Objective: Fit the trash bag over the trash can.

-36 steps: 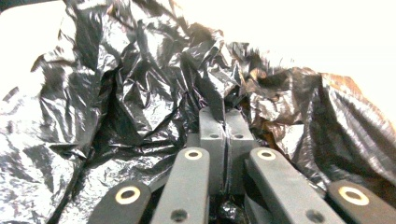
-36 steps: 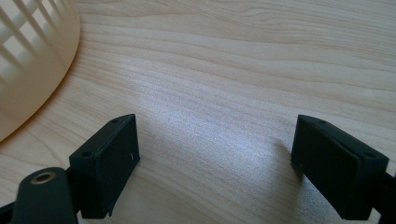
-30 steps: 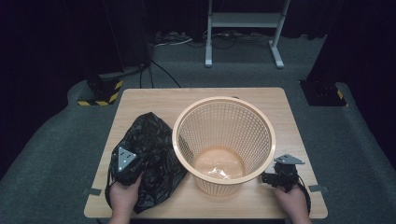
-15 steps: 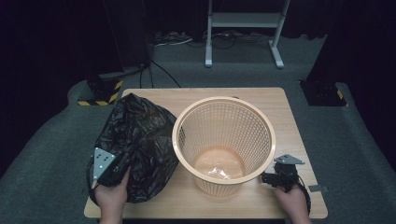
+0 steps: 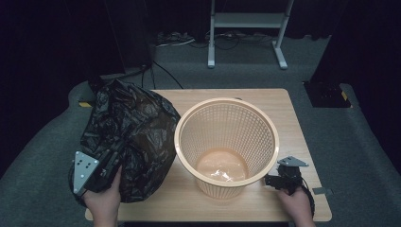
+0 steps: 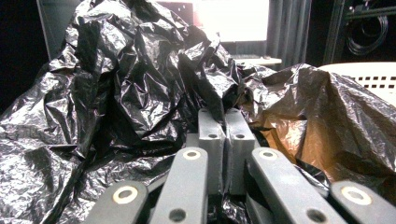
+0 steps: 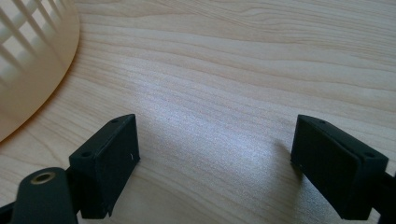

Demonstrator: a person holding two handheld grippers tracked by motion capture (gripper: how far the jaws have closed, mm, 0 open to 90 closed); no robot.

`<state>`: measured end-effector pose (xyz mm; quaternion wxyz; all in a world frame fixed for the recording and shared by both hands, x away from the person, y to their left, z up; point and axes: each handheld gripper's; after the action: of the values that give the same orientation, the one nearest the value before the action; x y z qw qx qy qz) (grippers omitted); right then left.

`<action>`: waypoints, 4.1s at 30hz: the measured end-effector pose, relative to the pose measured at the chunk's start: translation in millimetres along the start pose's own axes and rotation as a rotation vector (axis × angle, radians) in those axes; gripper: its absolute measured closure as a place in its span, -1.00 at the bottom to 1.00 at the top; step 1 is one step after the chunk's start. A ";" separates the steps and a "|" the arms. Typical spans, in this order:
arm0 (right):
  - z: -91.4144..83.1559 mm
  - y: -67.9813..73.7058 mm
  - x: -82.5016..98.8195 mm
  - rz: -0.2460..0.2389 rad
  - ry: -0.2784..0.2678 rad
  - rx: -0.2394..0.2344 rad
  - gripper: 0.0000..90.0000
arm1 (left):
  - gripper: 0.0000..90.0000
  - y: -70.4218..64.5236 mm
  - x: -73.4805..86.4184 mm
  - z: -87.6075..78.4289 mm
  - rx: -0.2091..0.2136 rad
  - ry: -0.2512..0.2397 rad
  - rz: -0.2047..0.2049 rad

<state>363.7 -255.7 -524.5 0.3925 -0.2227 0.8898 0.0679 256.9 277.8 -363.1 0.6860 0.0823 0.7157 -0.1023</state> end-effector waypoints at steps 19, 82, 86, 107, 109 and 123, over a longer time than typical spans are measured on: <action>0.0 -0.2 0.0 0.000 0.000 -0.002 -0.67 | 0.94 -4.9 -45.4 -31.9 0.007 -0.149 0.015; -0.2 -0.2 0.0 0.003 0.001 -0.007 -0.67 | 0.93 -143.8 -93.4 22.5 0.547 -0.201 -0.002; -0.2 -0.2 0.0 0.003 0.001 -0.007 -0.67 | 0.92 -152.4 -94.7 28.5 0.573 -0.187 0.016; -0.5 0.4 0.3 0.008 0.001 -0.010 -0.67 | 0.48 -167.9 -90.1 55.6 0.560 -0.102 0.041; -0.6 0.4 0.4 0.008 0.000 -0.010 -0.67 | 0.36 -167.7 -90.1 57.9 0.556 -0.100 0.030; -0.5 0.1 0.4 0.007 -0.001 -0.011 -0.67 | -0.11 -152.8 -98.5 50.5 0.534 -0.162 -0.022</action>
<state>363.1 -255.9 -524.4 0.3915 -0.2219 0.8899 0.0743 270.7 119.4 -261.5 0.6939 0.2437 0.6070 -0.3009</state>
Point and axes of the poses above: each handheld gripper's, and its own axes: z roughly forward along the jaws, x roughly out of its underside, y roughly to its left, and after that the axes turned 3 degrees about -z, right-handed
